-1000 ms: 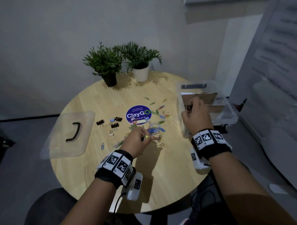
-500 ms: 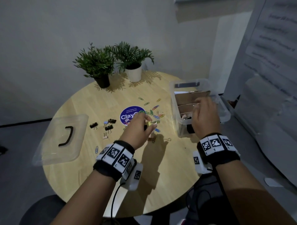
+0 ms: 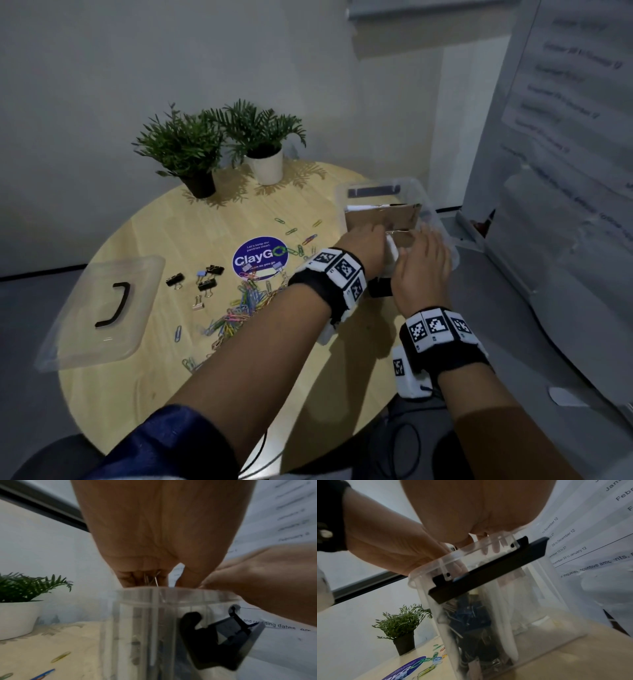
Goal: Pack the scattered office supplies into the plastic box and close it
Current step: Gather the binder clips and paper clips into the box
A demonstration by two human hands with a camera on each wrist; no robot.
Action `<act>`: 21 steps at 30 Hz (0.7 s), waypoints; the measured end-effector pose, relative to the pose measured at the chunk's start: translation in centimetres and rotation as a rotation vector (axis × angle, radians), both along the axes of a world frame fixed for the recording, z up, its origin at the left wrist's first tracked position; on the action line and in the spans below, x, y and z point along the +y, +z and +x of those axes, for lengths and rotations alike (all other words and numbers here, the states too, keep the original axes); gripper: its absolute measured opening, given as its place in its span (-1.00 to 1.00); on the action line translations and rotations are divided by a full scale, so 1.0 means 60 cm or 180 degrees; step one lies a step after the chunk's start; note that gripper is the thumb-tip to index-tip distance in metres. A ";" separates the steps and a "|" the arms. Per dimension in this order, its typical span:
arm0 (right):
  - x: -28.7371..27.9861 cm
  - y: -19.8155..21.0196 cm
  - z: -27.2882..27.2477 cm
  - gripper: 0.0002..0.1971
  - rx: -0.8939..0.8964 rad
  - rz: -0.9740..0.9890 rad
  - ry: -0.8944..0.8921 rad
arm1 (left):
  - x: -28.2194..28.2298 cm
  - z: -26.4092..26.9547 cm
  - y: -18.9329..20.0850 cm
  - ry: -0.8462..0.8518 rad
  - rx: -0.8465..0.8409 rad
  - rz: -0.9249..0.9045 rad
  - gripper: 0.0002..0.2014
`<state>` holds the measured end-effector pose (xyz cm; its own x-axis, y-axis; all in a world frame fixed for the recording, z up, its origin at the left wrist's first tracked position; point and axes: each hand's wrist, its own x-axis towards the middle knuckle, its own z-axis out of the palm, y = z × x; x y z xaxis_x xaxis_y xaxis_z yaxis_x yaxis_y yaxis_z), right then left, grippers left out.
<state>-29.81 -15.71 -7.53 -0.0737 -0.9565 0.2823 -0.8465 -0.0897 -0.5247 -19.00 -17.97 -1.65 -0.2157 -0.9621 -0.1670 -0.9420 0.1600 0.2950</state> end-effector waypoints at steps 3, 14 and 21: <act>0.000 -0.001 -0.002 -0.53 0.0051 0.0042 0.0004 | 0.001 -0.004 -0.010 -0.0049 -0.0067 -0.0069 -0.67; 0.001 0.007 0.004 -0.64 0.0102 -0.0036 0.0237 | 0.087 0.070 -0.016 0.0044 0.0747 -0.0632 -0.68; 0.025 0.030 0.166 -0.69 -0.0422 -0.0546 0.1399 | 0.242 0.281 -0.078 0.1692 0.0532 0.0040 -0.75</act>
<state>-19.82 -14.21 -5.75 0.2807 -0.8455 0.4542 -0.6359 -0.5183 -0.5718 -2.12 -3.47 -6.34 0.2742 -0.9438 -0.1844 -0.8324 -0.3290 0.4461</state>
